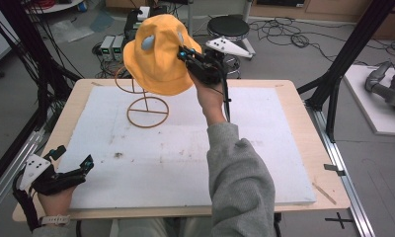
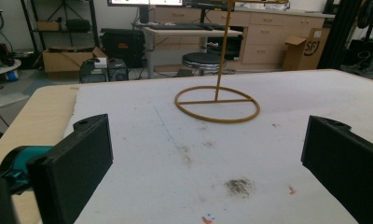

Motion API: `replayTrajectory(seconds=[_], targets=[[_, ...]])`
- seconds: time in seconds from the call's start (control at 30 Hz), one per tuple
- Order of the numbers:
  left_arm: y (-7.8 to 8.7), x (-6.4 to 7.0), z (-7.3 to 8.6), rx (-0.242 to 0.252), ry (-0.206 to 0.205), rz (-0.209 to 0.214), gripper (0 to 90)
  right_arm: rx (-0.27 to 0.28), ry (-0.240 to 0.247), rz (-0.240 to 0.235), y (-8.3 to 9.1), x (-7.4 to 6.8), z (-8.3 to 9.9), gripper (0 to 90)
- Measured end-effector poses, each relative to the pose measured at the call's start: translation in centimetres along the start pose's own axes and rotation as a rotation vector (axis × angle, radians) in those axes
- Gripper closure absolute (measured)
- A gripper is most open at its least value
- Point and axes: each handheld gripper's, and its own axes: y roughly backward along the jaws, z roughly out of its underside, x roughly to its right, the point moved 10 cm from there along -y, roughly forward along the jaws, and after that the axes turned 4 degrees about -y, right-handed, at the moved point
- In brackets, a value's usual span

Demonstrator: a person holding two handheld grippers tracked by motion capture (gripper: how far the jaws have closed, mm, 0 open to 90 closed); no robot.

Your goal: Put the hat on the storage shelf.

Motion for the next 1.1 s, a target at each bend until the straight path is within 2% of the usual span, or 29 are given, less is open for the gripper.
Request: replayTrajectory(seconds=[0.03, 0.07, 0.1, 0.13, 0.17, 0.23, 0.43, 0.57, 0.83, 1.1], targets=[[0.0, 0.0, 0.0, 0.000, 0.002, 0.001, 2.3, 0.000, 0.000, 0.000, 0.0, 0.0, 0.0, 87.6], [0.0, 0.0, 0.0, 0.004, 0.009, 0.001, 2.3, -0.008, -0.003, -0.002, -1.0, -0.4, 0.0, 87.6], [0.1, -0.1, 0.0, 0.003, 0.011, 0.000, 2.3, -0.008, -0.003, -0.002, -1.0, -0.4, 0.0, 87.6], [0.1, -0.1, 0.0, 0.003, 0.011, 0.001, 2.3, -0.020, -0.001, -0.008, -2.0, -0.7, 0.2, 87.6], [0.1, -0.2, 0.0, 0.002, 0.012, 0.000, 2.3, -0.020, -0.001, -0.008, -2.0, -0.7, 0.2, 87.6], [0.1, -0.3, 0.1, 0.000, 0.011, -0.001, 2.3, -0.034, -0.006, -0.011, -3.3, -1.2, 0.5, 87.6], [0.2, -0.4, 0.4, -0.005, 0.016, -0.001, 2.3, -0.035, -0.053, -0.031, -5.1, -1.8, 1.1, 87.4], [0.2, -0.3, 0.5, -0.010, 0.011, 0.005, 2.3, -0.055, -0.053, -0.022, -6.9, -2.3, 1.9, 87.2], [0.4, -0.3, 0.6, -0.009, 0.008, 0.007, 2.3, -0.093, -0.078, 0.013, -8.9, -1.7, 3.7, 86.6], [0.5, -0.5, 0.8, -0.015, 0.013, 0.002, 2.3, -0.116, -0.076, 0.030, -9.8, -1.4, 4.9, 86.1]])
